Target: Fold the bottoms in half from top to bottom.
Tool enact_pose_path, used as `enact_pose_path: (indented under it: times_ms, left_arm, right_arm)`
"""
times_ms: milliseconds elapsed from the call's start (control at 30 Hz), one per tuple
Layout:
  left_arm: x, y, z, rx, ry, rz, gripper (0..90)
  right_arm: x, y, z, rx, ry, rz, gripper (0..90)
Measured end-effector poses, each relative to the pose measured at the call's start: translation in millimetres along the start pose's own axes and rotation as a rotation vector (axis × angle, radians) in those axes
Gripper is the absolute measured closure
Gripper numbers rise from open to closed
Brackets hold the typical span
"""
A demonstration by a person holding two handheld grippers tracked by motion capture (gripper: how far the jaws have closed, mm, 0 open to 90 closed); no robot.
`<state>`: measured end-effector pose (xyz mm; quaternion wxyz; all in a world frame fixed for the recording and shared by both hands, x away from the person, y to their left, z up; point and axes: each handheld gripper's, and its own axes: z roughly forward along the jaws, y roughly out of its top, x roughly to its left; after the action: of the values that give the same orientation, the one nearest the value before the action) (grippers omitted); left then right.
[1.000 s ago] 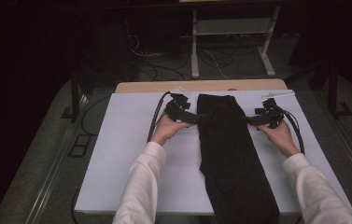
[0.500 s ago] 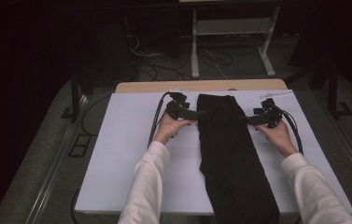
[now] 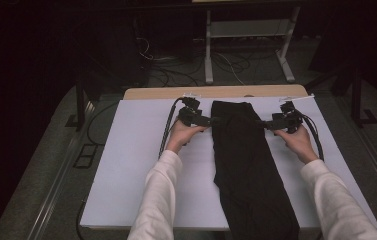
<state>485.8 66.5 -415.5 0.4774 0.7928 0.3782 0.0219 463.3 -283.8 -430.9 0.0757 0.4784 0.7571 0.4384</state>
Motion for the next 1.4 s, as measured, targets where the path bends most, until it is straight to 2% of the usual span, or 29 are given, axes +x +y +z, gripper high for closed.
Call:
enact_pose_path:
  times_ms: [200, 400, 467, 933, 1000, 1067, 1200, 1400]
  left_arm:
    - [8.5, -4.6, 7.1, -0.002, 0.004, -0.060, 0.0]
    - [12.1, -7.9, 11.7, 0.004, 0.006, -0.084, 0.2]
    - [13.1, -9.7, 14.1, 0.007, 0.002, -0.096, 4.7]
    - [15.6, -20.1, 32.5, 0.055, -0.028, -0.136, 15.4]
    - [13.8, -20.9, 34.5, 0.073, -0.007, -0.117, 21.6]
    - [12.5, -22.1, 36.6, 0.082, 0.007, -0.104, 22.8]
    - [13.1, -22.4, 37.0, 0.072, -0.004, -0.130, 28.7]
    - [14.0, -23.1, 38.8, 0.067, -0.007, -0.160, 43.1]
  right_arm:
    - [-3.9, 4.7, 1.5, 0.009, 0.007, 0.017, 2.6]
    - [-6.8, 6.4, 4.4, 0.014, 0.004, 0.024, 7.5]
    - [-7.8, 6.3, 5.3, 0.007, 0.008, 0.033, 9.1]
    - [-12.0, 3.4, 12.9, 0.031, 0.024, 0.052, 14.1]
    - [-13.1, 2.6, 13.8, 0.035, 0.027, 0.056, 14.5]
    - [-13.7, 1.5, 15.3, 0.046, 0.027, 0.061, 16.1]
    - [-14.2, -0.2, 19.4, 0.069, 0.034, 0.061, 19.2]
    - [-11.4, -0.9, 28.3, 0.078, 0.046, 0.058, 27.5]
